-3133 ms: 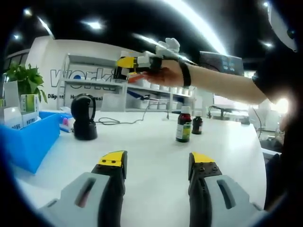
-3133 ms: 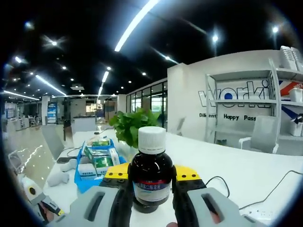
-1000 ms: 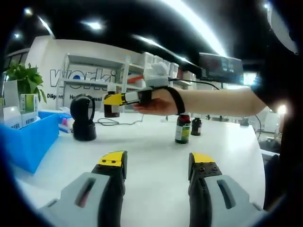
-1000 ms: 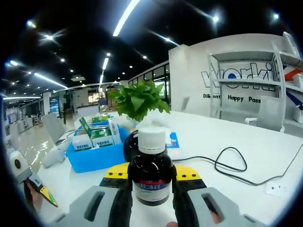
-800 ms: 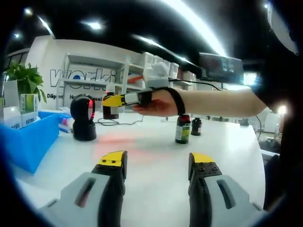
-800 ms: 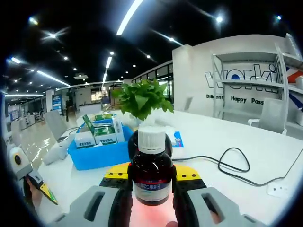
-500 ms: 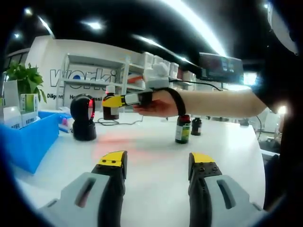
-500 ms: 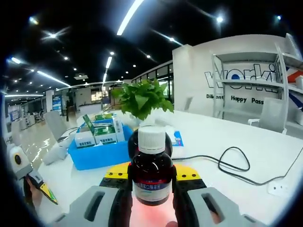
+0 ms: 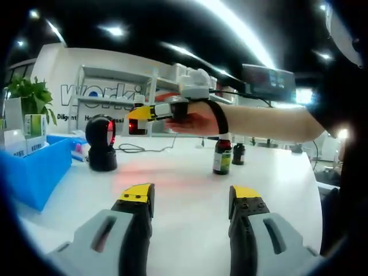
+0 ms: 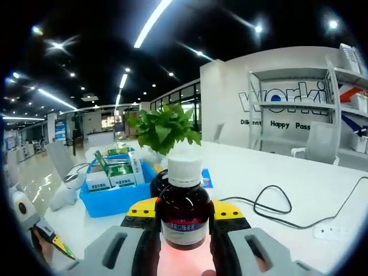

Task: Rotate the medicine bottle to make it face forward pick up the medicine bottle inspect the drug traceability code place the medicine on the table

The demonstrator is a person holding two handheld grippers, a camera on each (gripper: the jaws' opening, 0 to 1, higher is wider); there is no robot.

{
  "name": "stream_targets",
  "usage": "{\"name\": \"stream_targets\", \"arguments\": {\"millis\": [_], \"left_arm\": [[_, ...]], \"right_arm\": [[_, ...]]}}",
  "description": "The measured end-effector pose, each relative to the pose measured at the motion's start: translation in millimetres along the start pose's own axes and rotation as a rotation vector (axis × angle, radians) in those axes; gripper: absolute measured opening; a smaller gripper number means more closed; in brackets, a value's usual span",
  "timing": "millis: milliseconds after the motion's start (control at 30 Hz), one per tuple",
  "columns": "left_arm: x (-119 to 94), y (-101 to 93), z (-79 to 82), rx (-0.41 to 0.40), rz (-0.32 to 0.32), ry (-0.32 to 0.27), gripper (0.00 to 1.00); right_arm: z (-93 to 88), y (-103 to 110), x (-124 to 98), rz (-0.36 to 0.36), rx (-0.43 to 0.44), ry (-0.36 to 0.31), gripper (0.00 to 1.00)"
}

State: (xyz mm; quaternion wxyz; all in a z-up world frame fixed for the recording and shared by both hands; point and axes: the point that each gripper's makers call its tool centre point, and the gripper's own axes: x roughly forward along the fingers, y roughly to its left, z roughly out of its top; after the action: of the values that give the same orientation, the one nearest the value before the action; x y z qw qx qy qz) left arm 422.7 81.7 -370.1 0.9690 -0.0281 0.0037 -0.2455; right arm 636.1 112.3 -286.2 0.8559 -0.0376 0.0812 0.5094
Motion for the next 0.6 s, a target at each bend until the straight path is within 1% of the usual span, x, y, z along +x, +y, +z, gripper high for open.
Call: {"name": "stream_targets", "arguments": {"millis": [67,167,267,300,333,367,500,600], "left_arm": [[-0.2,0.8,-0.2,0.0,-0.001,-0.001,0.43],[-0.2,1.3,-0.5,0.0,-0.001,-0.001,0.43],[-0.3,1.9,-0.9,0.002,0.0,0.0,0.43],[-0.1,1.6,-0.9,0.002,0.0,0.0,0.43],[-0.1,1.5,-0.9,0.003,0.0,0.0,0.43],[-0.2,1.6,-1.0,0.003,-0.001,0.0,0.43],[0.0,0.4,-0.5,0.006,0.0,0.0,0.43],[0.0,0.5,-0.2,0.008,-0.001,-0.001,0.43]], "right_arm": [[5.5,1.2,-2.9,-0.008,0.002,-0.006,0.28],[18.3,2.4,-10.6,-0.033,-0.01,-0.023,0.28],[29.1,3.5,-19.6,-0.062,0.003,-0.041,0.28],[32.2,3.1,-23.2,-0.081,0.017,-0.045,0.28],[33.4,0.2,-27.4,-0.119,0.042,-0.038,0.28],[34.9,-3.2,-31.1,-0.148,0.044,-0.032,0.28],[41.6,-6.5,-43.9,-0.203,0.038,-0.054,0.28],[43.6,-9.9,-54.9,-0.248,0.055,-0.072,0.28]]}}
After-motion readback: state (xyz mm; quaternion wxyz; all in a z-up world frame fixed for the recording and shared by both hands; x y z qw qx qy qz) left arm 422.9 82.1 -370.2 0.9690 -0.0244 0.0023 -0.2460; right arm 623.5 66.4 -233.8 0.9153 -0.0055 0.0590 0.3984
